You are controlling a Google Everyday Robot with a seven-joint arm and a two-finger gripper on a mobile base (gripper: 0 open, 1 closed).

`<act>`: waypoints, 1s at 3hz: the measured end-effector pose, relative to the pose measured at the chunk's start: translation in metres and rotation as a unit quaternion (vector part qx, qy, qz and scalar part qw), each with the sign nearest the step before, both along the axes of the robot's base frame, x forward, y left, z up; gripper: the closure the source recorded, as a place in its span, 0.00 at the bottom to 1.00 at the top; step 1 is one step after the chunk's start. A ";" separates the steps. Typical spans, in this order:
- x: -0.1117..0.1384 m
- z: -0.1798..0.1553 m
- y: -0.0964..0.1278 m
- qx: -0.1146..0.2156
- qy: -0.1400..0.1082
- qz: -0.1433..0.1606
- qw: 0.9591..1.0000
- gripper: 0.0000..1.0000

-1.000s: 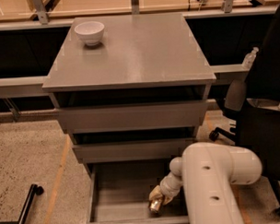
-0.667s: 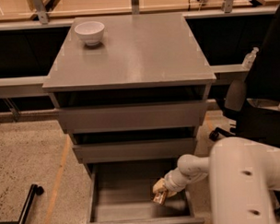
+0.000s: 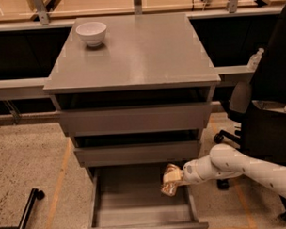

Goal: Pick orange can from bottom drawer and place on counter

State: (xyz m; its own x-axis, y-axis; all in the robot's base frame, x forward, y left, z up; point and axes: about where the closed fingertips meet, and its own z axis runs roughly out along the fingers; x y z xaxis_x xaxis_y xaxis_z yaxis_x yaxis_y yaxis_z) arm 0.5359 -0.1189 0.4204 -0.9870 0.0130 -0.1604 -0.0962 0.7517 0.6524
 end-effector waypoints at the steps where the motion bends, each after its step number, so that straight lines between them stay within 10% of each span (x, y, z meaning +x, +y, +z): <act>1: 0.004 0.084 -0.028 0.013 -0.047 0.047 0.998 1.00; 3: 0.041 0.299 -0.055 -0.095 -0.147 0.094 0.980 1.00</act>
Offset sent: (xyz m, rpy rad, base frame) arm 0.0319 -0.0682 0.3026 -0.1756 -0.2882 0.2535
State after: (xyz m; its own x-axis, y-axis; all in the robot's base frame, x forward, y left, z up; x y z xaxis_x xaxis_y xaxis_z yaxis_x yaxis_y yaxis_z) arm 0.5768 -0.1737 0.7193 -0.8797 -0.2223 -0.4205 -0.4074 0.8084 0.4249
